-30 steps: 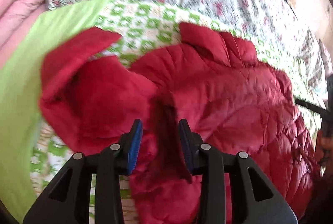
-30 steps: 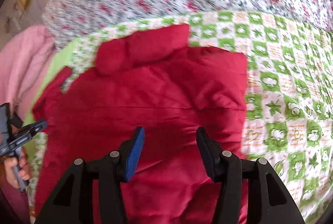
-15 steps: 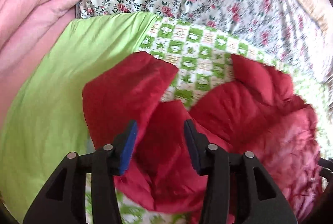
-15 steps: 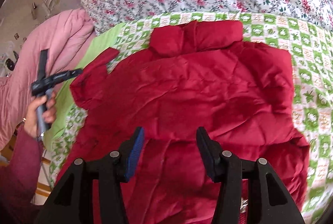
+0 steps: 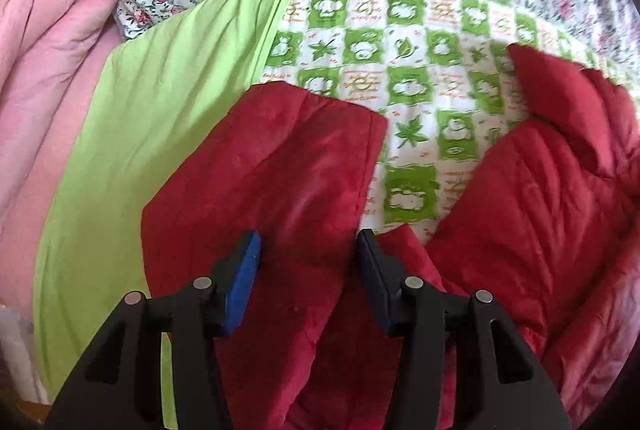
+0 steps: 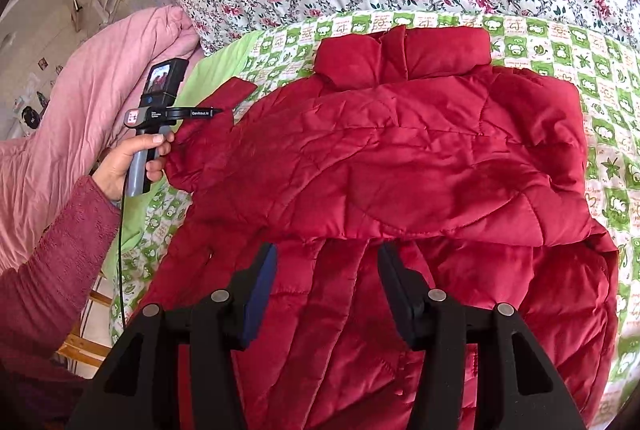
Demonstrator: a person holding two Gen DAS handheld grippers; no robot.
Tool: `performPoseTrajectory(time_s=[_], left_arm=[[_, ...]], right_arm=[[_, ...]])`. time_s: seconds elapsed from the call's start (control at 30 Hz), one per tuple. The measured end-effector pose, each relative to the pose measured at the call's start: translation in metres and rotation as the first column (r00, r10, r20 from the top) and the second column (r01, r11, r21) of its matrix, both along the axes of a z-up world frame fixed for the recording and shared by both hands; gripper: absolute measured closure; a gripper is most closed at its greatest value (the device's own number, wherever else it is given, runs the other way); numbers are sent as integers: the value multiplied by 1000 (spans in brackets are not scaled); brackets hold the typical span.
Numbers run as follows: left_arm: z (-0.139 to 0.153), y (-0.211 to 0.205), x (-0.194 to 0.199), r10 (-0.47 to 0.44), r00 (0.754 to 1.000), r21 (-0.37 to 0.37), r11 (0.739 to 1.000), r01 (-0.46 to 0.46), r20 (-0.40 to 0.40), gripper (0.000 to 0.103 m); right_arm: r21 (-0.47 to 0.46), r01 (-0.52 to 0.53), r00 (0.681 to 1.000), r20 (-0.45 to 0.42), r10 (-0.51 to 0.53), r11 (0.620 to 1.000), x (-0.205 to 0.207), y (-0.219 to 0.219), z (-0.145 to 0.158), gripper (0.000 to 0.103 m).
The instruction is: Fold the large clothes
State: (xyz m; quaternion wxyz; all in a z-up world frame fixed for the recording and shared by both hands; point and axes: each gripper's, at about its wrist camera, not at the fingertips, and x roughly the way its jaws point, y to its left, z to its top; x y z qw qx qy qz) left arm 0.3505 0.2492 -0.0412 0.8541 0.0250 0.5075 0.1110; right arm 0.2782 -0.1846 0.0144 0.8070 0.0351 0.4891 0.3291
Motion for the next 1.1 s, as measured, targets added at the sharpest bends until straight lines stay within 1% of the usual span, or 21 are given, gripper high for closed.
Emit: performPoseTrajectory(time_s=[0.07,0.13,0.17,0.27,0.33,0.37,0.4,0.43,0.47,0.5,0.53,0.57,0.6,0.63,0.67,0.7,0.73,0.8,0.87,0.93,1.1], left_arm=[[4,2,-6,-34,999,-43,998,35,14,53],[4,0,-5,-49,999,-36,998,48,-4,43],[2,1,-2,-42,999,-22,999,42,-28,34],[-2,2,8,-57,996,-11,998,56,-71,32],[-10,4,17,-13,994,57,998,19,-110,32],[-13,6,20,3,993,59,998,4,-122,38],[-14,8,21,7,993,51,999,-1,-120,63],[-15,10,22,15,993,43,999,-11,-114,79],[-14,13,22,33,994,43,999,-29,-102,90],[-11,15,19,39,996,27,999,-37,-83,94],[-5,18,14,46,998,-14,999,-46,-39,95],[-1,21,10,56,998,-32,998,-56,-19,97],[6,22,3,65,998,-71,995,-63,16,98],[12,22,-3,66,997,-104,993,-61,45,98],[23,20,-14,68,993,-158,986,-52,95,98],[30,16,-20,68,990,-186,981,-45,120,98],[41,12,-32,73,983,-237,971,-32,168,98],[55,3,-49,89,968,-301,953,-14,235,98],[68,-13,-66,86,951,-367,930,31,296,98],[75,-31,-76,64,939,-399,913,81,337,98],[92,-77,-95,-1,912,-440,876,198,410,98]], right_arm=[[-1,2,1000,0,-2,1000,-1,0,-1,49],[7,3,1000,-6,-3,1000,-2,0,-3,48],[8,1,1000,-8,-1,1000,-2,1,-4,48],[0,-10,1000,-17,10,1000,-2,6,-9,48],[0,-16,1000,-27,16,1000,-3,10,-12,48],[1,-20,999,-29,20,1000,-3,12,-13,48],[3,-25,999,-31,25,1000,-4,14,-13,48],[4,-27,999,-30,27,1000,-5,15,-13,48],[4,-29,999,-28,29,1000,-6,15,-12,48],[4,-31,999,-24,31,1000,-7,15,-11,48],[3,-32,999,-20,32,999,-7,15,-10,48],[2,-31,999,-17,31,1000,-8,15,-9,48],[3,-30,999,-14,30,1000,-8,14,-7,48],[4,-28,1000,-10,28,1000,-7,13,-6,48],[5,-26,1000,-6,26,1000,-7,12,-5,48],[6,-24,1000,-2,24,1000,-6,11,-4,48],[9,-23,1000,-1,23,1000,-5,10,-4,48],[19,-18,1000,-5,18,1000,-1,8,-4,48],[34,-11,1000,-17,12,999,4,7,-5,48],[53,-2,999,-34,3,999,11,6,-5,48],[99,18,999,-37,-15,995,18,3,3,48]])
